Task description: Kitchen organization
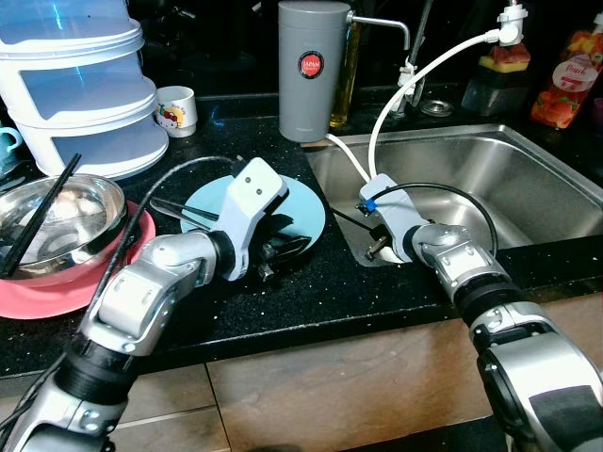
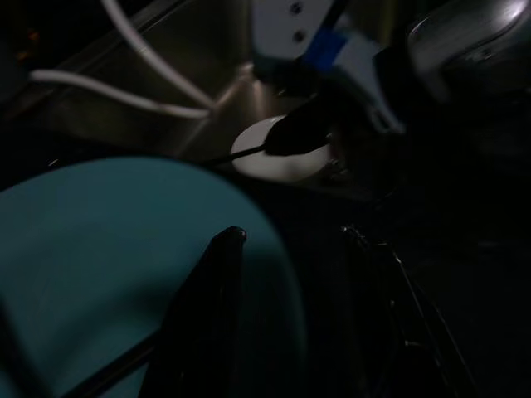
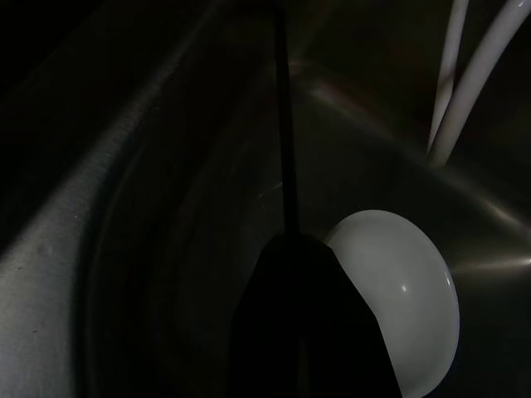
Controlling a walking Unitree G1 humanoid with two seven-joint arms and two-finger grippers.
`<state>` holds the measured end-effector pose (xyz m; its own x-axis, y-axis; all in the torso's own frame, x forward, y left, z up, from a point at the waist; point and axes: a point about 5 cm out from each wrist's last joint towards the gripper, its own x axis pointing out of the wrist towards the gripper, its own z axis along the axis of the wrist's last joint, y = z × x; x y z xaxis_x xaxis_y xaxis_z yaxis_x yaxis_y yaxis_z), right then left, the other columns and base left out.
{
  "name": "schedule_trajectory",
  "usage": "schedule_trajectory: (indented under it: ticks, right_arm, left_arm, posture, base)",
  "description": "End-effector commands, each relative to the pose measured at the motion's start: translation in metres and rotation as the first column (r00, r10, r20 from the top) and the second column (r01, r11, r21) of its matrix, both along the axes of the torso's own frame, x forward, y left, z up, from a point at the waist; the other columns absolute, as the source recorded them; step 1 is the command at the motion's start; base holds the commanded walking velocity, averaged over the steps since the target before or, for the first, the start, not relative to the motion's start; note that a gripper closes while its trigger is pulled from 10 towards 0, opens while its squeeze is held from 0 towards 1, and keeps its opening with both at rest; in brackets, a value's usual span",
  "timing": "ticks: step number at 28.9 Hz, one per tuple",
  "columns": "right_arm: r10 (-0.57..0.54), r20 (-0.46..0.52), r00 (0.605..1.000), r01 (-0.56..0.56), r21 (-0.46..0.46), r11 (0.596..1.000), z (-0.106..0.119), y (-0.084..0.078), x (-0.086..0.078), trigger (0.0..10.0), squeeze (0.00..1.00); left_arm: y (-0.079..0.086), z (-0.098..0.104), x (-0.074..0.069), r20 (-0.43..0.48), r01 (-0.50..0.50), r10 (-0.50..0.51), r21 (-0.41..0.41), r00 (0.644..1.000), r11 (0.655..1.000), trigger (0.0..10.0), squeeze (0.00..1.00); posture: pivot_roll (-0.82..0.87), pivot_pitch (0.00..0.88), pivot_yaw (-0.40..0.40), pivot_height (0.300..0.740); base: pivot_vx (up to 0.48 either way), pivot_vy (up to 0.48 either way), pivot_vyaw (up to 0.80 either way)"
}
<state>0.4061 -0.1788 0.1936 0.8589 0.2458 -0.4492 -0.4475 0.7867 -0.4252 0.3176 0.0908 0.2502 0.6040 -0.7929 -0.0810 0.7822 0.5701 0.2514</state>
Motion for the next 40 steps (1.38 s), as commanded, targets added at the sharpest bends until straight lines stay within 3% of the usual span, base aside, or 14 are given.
schedule_trajectory:
  ticks: [1,3,4,5,6,7,9,11,12,16,19,24,29,40]
  right_arm:
    - [-0.005,-0.02,1.0,0.005,0.012,1.0,-0.005,0.001,-0.001,10.0,0.0]
    - [-0.005,-0.02,1.0,0.005,0.014,1.0,-0.005,0.001,-0.001,10.0,0.0]
    - [-0.005,-0.021,1.0,0.005,0.015,1.0,-0.005,0.001,-0.001,10.0,0.19]
    - [-0.005,-0.02,1.0,0.006,0.016,1.0,-0.004,0.001,-0.001,10.0,0.51]
    - [-0.006,-0.02,1.0,0.006,0.017,1.0,-0.004,0.001,-0.001,10.0,0.51]
    - [-0.006,-0.019,1.0,0.006,0.018,1.0,-0.003,0.001,-0.001,10.0,0.95]
    - [-0.008,-0.014,1.0,0.008,0.017,1.0,-0.002,0.001,-0.001,10.0,1.0]
    - [-0.027,0.018,0.999,0.027,0.011,1.0,0.001,0.0,0.001,10.0,0.96]
    - [-0.048,0.048,0.998,0.048,0.017,0.999,0.005,-0.001,0.003,10.0,0.05]
    - [-0.148,0.279,0.949,0.104,0.166,0.981,0.04,-0.002,0.01,10.0,0.0]
    - [-0.16,0.343,0.926,0.084,0.226,0.971,0.052,-0.001,0.011,10.0,0.0]
    - [-0.071,0.425,0.902,-0.147,0.459,0.876,0.079,0.026,0.005,10.0,0.0]
    - [0.164,0.368,0.915,-0.294,0.332,0.896,0.061,0.055,-0.007,10.0,0.0]
    - [0.236,0.339,0.911,-0.342,0.3,0.89,0.055,0.061,-0.013,10.0,0.0]
  left_arm:
    - [-0.007,0.0,-0.001,0.004,0.045,-0.045,0.009,0.999,0.999,10.0,0.0]
    - [-0.007,0.0,-0.001,0.004,0.052,-0.052,0.007,0.999,0.999,10.0,0.0]
    - [-0.006,0.001,-0.001,0.009,0.049,-0.049,0.007,0.999,0.999,10.0,0.0]
    - [-0.004,0.002,0.0,0.014,0.038,-0.038,0.003,0.999,0.999,10.0,0.0]
    - [-0.003,0.002,0.001,0.015,0.036,-0.036,0.002,0.999,0.999,10.0,0.0]
    - [-0.001,0.004,0.001,0.022,0.025,-0.025,0.0,0.999,1.0,10.0,0.0]
    - [0.003,0.006,0.003,0.033,0.009,-0.009,-0.007,0.999,1.0,10.0,0.0]
    - [0.008,0.009,0.004,0.05,-0.013,0.014,-0.015,0.999,1.0,10.0,0.0]
    - [0.012,0.011,0.004,0.057,-0.023,0.025,-0.025,0.998,0.999,10.0,0.0]
    - [0.029,0.013,-0.001,0.07,-0.076,0.077,-0.018,0.995,0.997,10.0,0.0]
    - [0.033,0.013,-0.004,0.071,-0.082,0.083,-0.011,0.994,0.997,10.0,0.0]
    - [0.059,0.01,-0.022,0.06,-0.148,0.147,0.016,0.987,0.989,10.0,0.0]
    - [0.069,0.009,-0.041,0.039,-0.137,0.136,0.033,0.99,0.99,10.0,0.0]
    - [0.086,0.013,-0.058,0.045,-0.17,0.166,0.105,0.985,0.98,10.0,0.0]
  posture:
    - [0.05,0.091,0.003,0.74]
    - [0.05,0.092,0.003,0.74]
    - [0.05,0.092,0.002,0.74]
    - [0.05,0.092,0.001,0.74]
    - [0.05,0.092,0.001,0.74]
    - [0.05,0.091,0.0,0.74]
    - [0.05,0.091,0.0,0.74]
    - [0.05,0.092,0.002,0.74]
    - [0.05,0.092,0.002,0.74]
    - [0.05,0.097,0.009,0.74]
    - [0.05,0.097,0.009,0.74]
    - [0.05,0.104,0.02,0.74]
    - [0.06,0.108,0.0,0.74]
    - [0.07,0.106,-0.005,0.74]
  base:
    - [0.0,0.0,0.0]
    - [0.0,0.0,0.0]
    - [0.0,0.0,0.0]
    - [0.0,0.0,0.0]
    - [0.0,0.0,0.0]
    - [0.0,0.0,0.0]
    - [0.0,0.0,0.0]
    - [0.0,0.0,0.0]
    - [0.0,0.0,0.0]
    - [0.0,0.0,0.0]
    - [0.0,0.0,0.0]
    - [0.0,0.0,0.0]
    - [0.0,0.0,0.0]
    - [0.0,0.0,0.0]
